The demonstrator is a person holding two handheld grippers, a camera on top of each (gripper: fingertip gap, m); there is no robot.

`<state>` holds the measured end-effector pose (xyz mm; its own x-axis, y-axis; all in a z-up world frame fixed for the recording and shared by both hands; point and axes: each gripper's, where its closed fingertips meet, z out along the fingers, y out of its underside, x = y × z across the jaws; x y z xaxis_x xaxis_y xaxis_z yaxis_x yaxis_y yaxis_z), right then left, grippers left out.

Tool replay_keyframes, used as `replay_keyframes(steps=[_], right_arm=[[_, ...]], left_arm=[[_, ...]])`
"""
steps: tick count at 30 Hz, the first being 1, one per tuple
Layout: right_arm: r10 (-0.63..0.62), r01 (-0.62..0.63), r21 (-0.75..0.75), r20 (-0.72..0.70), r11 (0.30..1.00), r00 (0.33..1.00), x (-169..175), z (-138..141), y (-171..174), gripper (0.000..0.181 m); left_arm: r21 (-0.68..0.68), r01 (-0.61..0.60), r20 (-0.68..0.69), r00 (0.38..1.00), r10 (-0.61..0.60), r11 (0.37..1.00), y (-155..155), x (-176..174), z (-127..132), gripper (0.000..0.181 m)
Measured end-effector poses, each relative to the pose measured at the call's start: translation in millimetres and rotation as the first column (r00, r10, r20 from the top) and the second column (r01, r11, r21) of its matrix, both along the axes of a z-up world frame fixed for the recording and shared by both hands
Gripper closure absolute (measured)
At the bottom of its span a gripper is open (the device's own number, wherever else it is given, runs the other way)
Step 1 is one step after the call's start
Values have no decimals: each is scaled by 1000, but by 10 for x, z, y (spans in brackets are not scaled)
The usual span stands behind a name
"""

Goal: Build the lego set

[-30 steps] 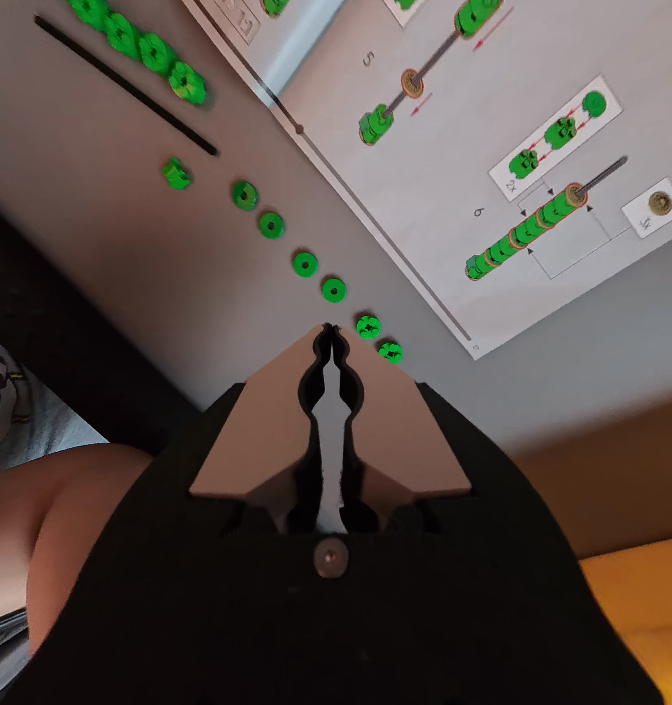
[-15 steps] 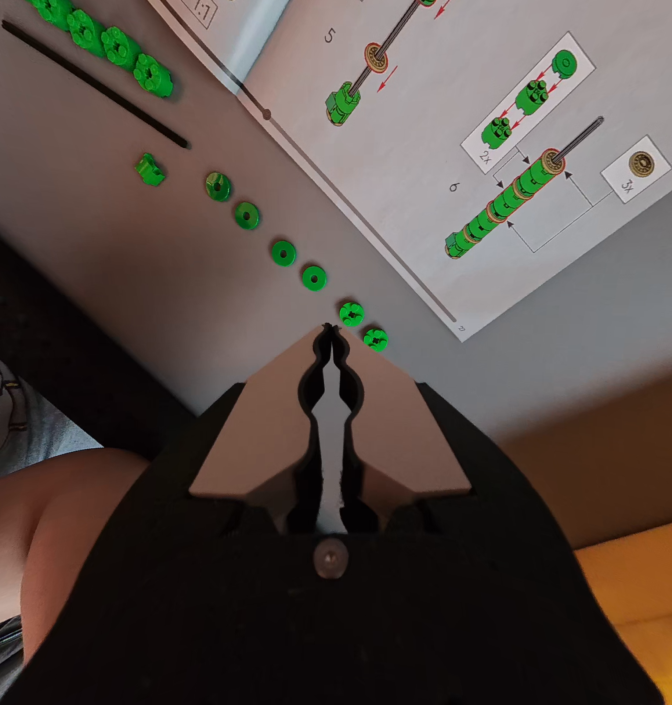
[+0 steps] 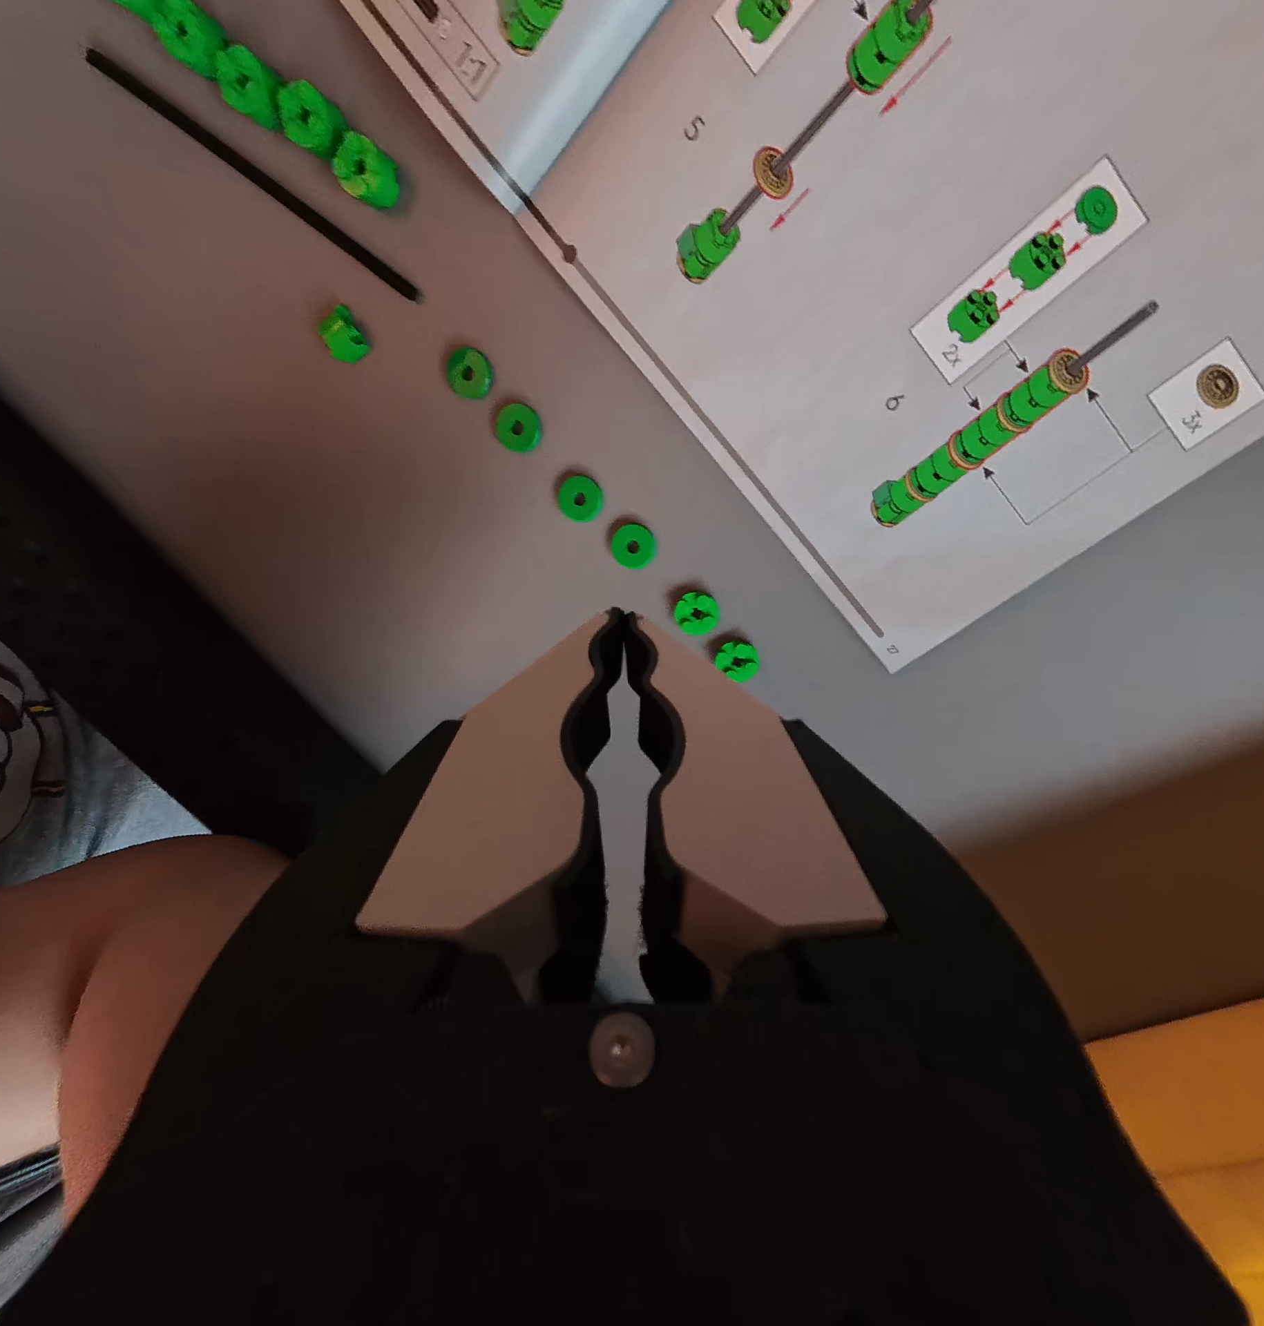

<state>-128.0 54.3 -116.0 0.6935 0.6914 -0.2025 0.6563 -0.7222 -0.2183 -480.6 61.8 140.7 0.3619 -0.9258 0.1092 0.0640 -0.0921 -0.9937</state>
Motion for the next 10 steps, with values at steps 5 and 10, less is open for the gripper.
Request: replay_keyframes(steps=[5, 10], right_arm=[[109, -110, 45, 8, 993, 994, -246, 116, -26, 181], [133, -135, 30, 58, 990, 989, -310, 74, -14, 181]], left_arm=[[1, -1, 1, 1000, 1, 1000, 4, -4, 1, 158], [24, -10, -2, 1000, 10, 1000, -5, -8, 14, 161]])
